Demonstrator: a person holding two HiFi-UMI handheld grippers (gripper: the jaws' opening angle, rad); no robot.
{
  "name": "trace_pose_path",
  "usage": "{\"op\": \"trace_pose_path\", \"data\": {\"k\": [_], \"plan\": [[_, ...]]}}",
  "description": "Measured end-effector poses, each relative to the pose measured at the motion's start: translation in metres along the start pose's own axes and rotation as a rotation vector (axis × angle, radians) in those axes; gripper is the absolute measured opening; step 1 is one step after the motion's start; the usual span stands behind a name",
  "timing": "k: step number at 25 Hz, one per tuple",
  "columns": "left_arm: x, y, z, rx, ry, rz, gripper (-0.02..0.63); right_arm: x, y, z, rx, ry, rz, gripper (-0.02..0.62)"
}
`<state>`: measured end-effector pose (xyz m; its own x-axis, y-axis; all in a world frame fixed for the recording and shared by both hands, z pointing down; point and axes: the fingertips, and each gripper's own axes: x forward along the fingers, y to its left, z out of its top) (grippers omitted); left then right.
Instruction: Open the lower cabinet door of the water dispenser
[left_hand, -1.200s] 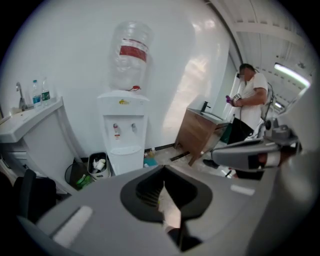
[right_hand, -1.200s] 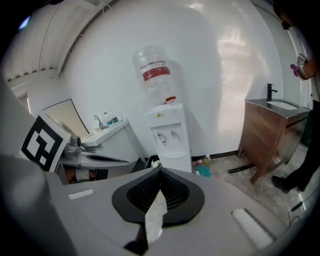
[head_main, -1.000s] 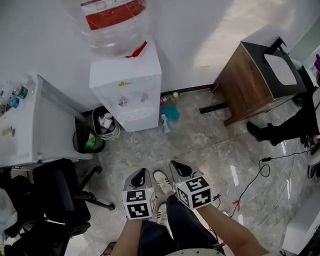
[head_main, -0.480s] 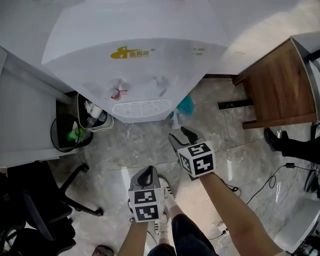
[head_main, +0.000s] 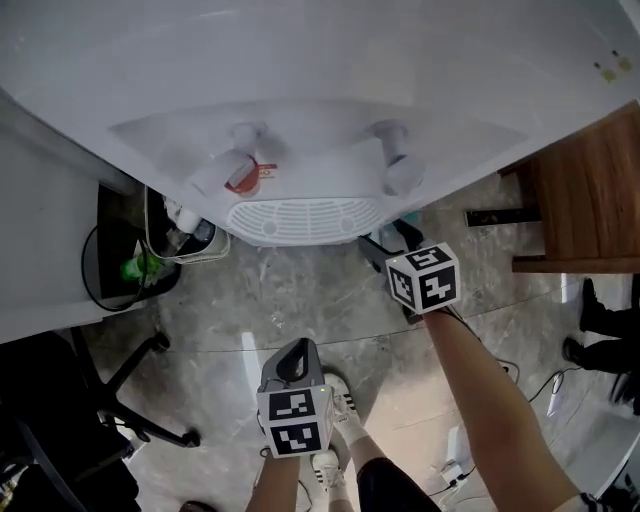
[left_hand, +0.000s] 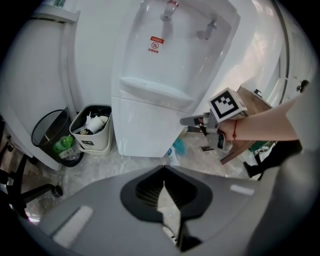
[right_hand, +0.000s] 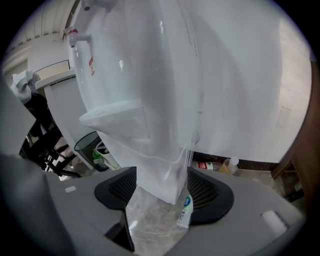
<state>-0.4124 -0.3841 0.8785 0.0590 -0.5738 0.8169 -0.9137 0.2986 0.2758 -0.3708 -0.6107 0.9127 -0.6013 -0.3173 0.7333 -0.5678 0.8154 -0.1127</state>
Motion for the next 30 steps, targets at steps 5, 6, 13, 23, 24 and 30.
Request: {"op": "trace_pose_path", "data": {"k": [5,6,13,23,24,30], "plan": [[0.002,0.0,-0.006,-0.013,0.004,-0.003,0.008,0.007,0.003,0.016,-0.047,-0.036,0.009,0.302],[0.001,-0.001,-0.006,-0.012,0.005,-0.005,0.008,0.007,0.004,0.015,-0.054,-0.039,0.002,0.298],[0.001,-0.007,-0.009,0.013,0.001,-0.01,0.008,-0.005,0.012,0.001,-0.004,-0.037,-0.036,0.277],[-0.03,0.009,-0.05,0.008,-0.01,0.047,0.007,-0.069,0.109,-0.081,0.076,-0.006,0.045,0.193],[-0.034,0.013,-0.056,0.0,-0.012,0.054,0.008,-0.074,0.124,-0.088,0.092,-0.003,0.064,0.178],[-0.062,0.053,-0.093,-0.074,-0.004,0.128,0.008,-0.084,0.226,-0.115,0.109,0.029,0.194,0.135]]}}
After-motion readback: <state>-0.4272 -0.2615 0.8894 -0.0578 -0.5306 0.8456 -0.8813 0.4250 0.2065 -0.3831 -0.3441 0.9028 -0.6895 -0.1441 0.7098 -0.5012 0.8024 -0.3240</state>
